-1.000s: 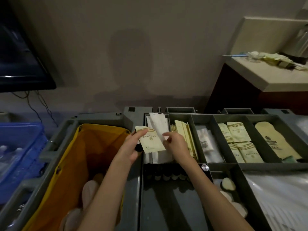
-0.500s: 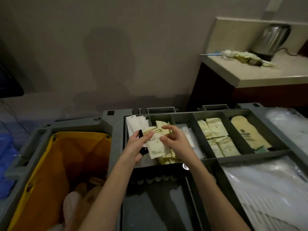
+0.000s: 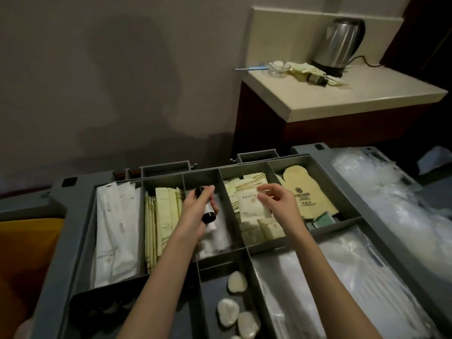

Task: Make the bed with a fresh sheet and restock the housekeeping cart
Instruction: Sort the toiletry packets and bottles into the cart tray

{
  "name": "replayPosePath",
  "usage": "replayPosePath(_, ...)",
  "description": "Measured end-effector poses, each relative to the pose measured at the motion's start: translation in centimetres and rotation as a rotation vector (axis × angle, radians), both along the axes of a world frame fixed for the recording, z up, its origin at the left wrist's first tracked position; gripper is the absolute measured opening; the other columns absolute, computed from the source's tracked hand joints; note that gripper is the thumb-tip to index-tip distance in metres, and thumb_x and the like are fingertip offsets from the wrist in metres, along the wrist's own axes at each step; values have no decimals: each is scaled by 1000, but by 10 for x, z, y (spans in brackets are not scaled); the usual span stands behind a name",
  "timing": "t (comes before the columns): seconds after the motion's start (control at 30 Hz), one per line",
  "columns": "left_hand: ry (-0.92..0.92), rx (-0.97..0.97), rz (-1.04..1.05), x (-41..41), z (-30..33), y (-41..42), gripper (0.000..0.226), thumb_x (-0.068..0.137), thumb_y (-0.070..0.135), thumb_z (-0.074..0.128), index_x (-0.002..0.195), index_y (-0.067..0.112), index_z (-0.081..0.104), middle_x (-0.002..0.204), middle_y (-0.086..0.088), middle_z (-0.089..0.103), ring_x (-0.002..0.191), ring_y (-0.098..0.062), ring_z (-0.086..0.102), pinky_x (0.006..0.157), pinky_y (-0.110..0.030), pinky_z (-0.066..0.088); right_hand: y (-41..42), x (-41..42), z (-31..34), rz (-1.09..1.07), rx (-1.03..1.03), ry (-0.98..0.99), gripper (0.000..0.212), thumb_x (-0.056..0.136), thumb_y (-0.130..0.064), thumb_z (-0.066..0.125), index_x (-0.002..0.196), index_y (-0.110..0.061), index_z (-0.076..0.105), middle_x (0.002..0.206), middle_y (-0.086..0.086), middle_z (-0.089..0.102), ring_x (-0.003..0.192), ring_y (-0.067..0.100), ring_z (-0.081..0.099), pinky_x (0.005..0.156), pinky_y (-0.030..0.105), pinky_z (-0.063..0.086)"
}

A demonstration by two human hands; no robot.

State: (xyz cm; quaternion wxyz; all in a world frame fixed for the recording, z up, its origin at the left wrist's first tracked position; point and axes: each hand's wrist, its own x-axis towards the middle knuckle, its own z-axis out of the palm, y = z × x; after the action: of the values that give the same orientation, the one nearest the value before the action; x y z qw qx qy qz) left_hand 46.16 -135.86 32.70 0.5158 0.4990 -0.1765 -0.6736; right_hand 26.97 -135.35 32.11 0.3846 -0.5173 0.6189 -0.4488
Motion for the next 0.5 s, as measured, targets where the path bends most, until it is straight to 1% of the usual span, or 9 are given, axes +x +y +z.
replayPosePath(0.07, 44, 6, 42, -12, 1, -8, 5, 95, 10, 53, 98, 9, 56, 79, -7, 55, 62, -13, 52, 59, -25, 48, -20, -13, -9, 10, 8, 37, 16, 88, -13, 63, 103, -18, 67, 98, -3, 67, 91, 12, 64, 69, 19, 51)
replayPosePath(0.17, 67, -23, 67, -22, -3, -19, 12, 96, 7, 46, 103, 9, 56, 86, -10, 56, 67, -15, 55, 63, -27, 51, -51, -30, -25, 25, 6, 158, 18, 87, -15, 65, 105, -17, 67, 98, -3, 67, 94, 12, 62, 74, 18, 50)
replayPosePath(0.23, 52, -47, 69, -26, -8, -23, 17, 96, 6, 45, 109, 9, 56, 91, -12, 56, 72, -16, 57, 70, -29, 52, -69, -42, -34, 15, -13, 257, 20, 86, -20, 66, 107, -20, 68, 100, -2, 67, 97, 12, 61, 82, 27, 53)
replayPosePath(0.3, 33, -67, 59, -27, -10, -25, 24, 96, 5, 46, 117, 10, 56, 97, -14, 57, 79, -18, 59, 76, -30, 53, -85, -50, -41, 3, -54, 380, 22, 85, -27, 68, 106, -24, 68, 99, -4, 66, 103, 16, 57, 92, 39, 48)
replayPosePath(0.33, 28, -77, 60, -28, -10, -26, 26, 96, 4, 47, 119, 11, 56, 100, -15, 58, 82, -19, 60, 76, -29, 55, -90, -51, -42, 10, -66, 468, 23, 85, -29, 68, 107, -24, 68, 99, -5, 66, 106, 18, 53, 95, 39, 42)
replayPosePath(0.37, 25, -88, 64, -28, -10, -25, 27, 95, 3, 47, 119, 12, 57, 103, -15, 58, 85, -20, 61, 74, -29, 57, -93, -49, -43, 23, -71, 585, 24, 85, -31, 67, 109, -24, 68, 101, -4, 65, 109, 19, 48, 96, 36, 35)
replayPosePath(0.4, 21, -99, 74, -28, -10, -24, 27, 95, 2, 48, 118, 12, 58, 104, -16, 59, 88, -21, 62, 73, -29, 58, -95, -47, -44, 39, -86, 729, 25, 86, -32, 66, 110, -24, 67, 104, -3, 65, 110, 20, 45, 92, 35, 29)
replayPosePath(0.47, -17, -130, 86, -26, -12, -22, 29, 93, 1, 51, 117, 15, 59, 109, -16, 60, 93, -24, 64, 73, -29, 59, -96, -41, -47, 66, -148, 996, 26, 87, -34, 64, 111, -24, 67, 110, -2, 63, 110, 21, 42, 89, 35, 26)
replayPosePath(0.5, -61, -152, 79, -24, -13, -20, 31, 92, 1, 53, 118, 17, 59, 111, -16, 60, 96, -25, 65, 74, -30, 59, -96, -39, -49, 70, -162, 1074, 26, 87, -35, 63, 111, -25, 67, 113, -1, 61, 110, 22, 41, 89, 36, 26)
